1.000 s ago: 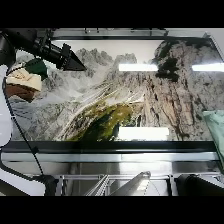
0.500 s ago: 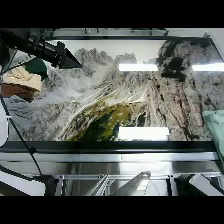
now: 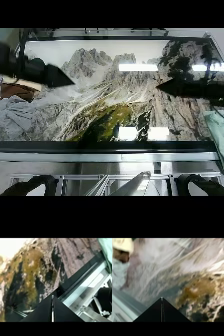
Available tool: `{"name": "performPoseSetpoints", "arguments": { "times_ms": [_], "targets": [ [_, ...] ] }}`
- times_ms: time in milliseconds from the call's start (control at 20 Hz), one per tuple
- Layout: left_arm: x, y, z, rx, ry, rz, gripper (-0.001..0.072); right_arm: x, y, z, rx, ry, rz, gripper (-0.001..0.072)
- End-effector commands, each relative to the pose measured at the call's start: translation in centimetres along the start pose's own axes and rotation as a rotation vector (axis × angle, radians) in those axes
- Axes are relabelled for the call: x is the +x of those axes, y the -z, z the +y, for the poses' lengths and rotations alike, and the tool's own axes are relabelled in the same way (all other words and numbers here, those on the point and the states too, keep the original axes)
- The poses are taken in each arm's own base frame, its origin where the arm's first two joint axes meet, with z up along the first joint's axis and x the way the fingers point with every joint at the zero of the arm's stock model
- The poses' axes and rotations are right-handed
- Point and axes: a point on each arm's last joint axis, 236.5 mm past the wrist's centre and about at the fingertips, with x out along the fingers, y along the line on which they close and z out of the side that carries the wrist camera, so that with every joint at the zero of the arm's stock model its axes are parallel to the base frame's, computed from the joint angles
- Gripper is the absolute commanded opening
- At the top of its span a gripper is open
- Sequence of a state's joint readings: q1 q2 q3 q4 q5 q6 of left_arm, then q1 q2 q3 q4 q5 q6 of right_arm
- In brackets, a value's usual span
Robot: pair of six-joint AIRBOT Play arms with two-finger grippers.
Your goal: Fold the shirts.
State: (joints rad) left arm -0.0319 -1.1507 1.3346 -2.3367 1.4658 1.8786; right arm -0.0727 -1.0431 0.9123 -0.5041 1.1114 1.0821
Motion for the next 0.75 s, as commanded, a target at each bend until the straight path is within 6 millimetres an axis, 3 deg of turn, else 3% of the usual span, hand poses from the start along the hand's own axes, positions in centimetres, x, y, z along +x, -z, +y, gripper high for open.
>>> {"name": "performPoseSetpoints", "arguments": {
  "times_ms": [0, 100, 150, 250, 350, 700],
  "targets": [
    [1.5, 7.2, 2.2, -0.077, -0.093, -0.084, 0.0016, 1.6, 4.9, -0.2, -0.053, 0.033, 0.077, 0.0025],
    [1.8, 9.7, 2.3, -0.144, -0.062, -0.081, 0.0016, 1.5, 5.0, -0.2, -0.048, 0.029, 0.080, 0.0025],
    [1.6, 10.0, 2.2, -0.161, -0.051, -0.099, 0.0016, 1.6, 4.8, 0.1, -0.043, 0.018, 0.071, 0.0027],
    [0.7, 9.9, 2.4, -0.163, -0.069, -0.138, 0.0017, 1.6, 4.5, 1.0, -0.014, -0.016, 0.059, 0.0028],
    [-0.3, 9.9, 2.4, -0.161, -0.082, -0.165, 0.0017, 1.5, 5.7, 2.0, 0.017, -0.057, 0.110, 0.0028],
    [-0.9, 10.7, 2.0, -0.162, -0.079, -0.153, 0.0016, 1.5, 5.8, 2.0, 0.018, -0.061, 0.114, 0.0028]
  ]
}}
